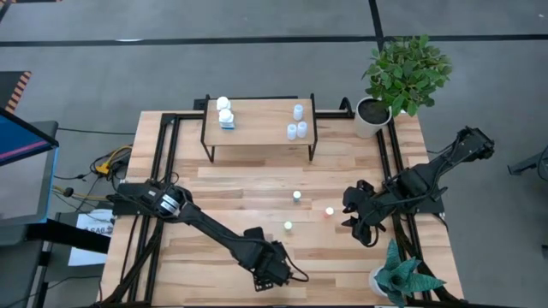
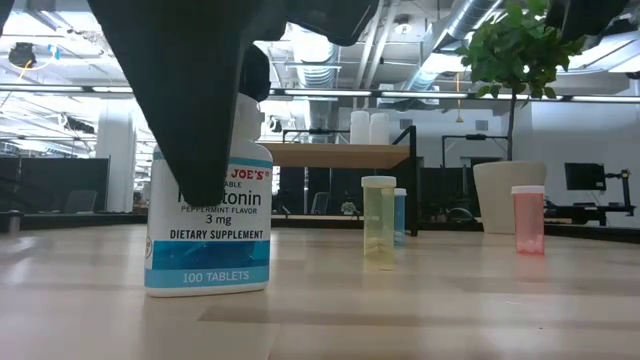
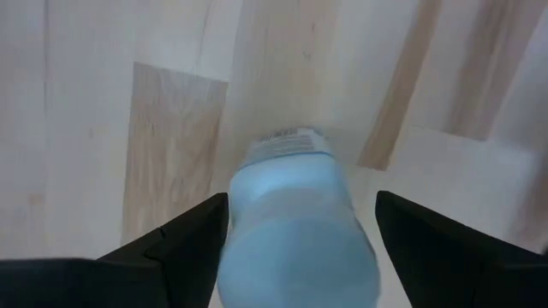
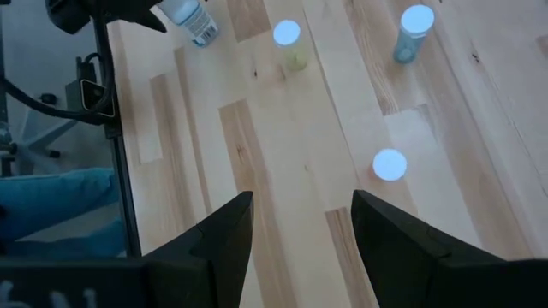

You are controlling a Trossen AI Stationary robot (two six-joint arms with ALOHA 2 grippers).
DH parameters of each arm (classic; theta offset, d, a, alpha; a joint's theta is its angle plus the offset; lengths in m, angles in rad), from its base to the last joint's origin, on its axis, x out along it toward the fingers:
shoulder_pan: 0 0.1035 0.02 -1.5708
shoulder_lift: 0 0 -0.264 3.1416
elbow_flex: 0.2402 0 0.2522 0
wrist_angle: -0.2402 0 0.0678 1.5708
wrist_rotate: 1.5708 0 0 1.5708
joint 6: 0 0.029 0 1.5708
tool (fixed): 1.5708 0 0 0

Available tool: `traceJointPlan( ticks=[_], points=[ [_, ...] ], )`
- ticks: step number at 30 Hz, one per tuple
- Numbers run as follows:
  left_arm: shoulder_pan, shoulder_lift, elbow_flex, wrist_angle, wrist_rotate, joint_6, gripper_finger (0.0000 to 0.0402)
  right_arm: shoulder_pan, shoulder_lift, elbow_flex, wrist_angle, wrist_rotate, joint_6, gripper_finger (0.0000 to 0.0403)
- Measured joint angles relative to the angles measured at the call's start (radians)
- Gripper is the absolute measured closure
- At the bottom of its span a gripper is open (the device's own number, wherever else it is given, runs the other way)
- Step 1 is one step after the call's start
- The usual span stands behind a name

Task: Pick and place medicine bottles onto shelf by color
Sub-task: Put the white medicine bottle on the shelf aligned with the other white medicine bottles

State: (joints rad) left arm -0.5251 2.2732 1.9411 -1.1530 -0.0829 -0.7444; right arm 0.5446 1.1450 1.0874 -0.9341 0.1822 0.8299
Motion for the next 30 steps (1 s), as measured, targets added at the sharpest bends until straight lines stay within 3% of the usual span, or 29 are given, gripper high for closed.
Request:
traceJointPlan(
  ticks=[5, 15, 21, 25, 30],
  points=[
    [0.0, -0.001, 0.0, 0.001, 0.04, -0.001, 0.015, 0.0, 0.0, 0.0, -0.001, 0.0, 0.0, 0.0185],
    [0.007, -0.003, 0.001, 0.003, 0.062, -0.003, 0.0265, 0.0, 0.0, 0.0, 0.0, 0.0, 0.001, 0.0185],
    [0.053, -0.003, 0.145, -0.18, 0.098, 0.134, 0.0265, -0.003, 0.002, 0.0, 0.001, 0.001, 0.001, 0.0185],
    [0.104, -0.005, 0.327, -0.422, 0.025, 0.259, 0.0255, -0.004, 0.003, 0.0, 0.004, 0.001, 0.003, 0.0185],
    [0.171, -0.086, 0.411, -0.406, -0.022, 0.411, 0.0266, -0.004, 0.006, 0.0, 0.013, 0.002, 0.004, 0.0185]
  ],
)
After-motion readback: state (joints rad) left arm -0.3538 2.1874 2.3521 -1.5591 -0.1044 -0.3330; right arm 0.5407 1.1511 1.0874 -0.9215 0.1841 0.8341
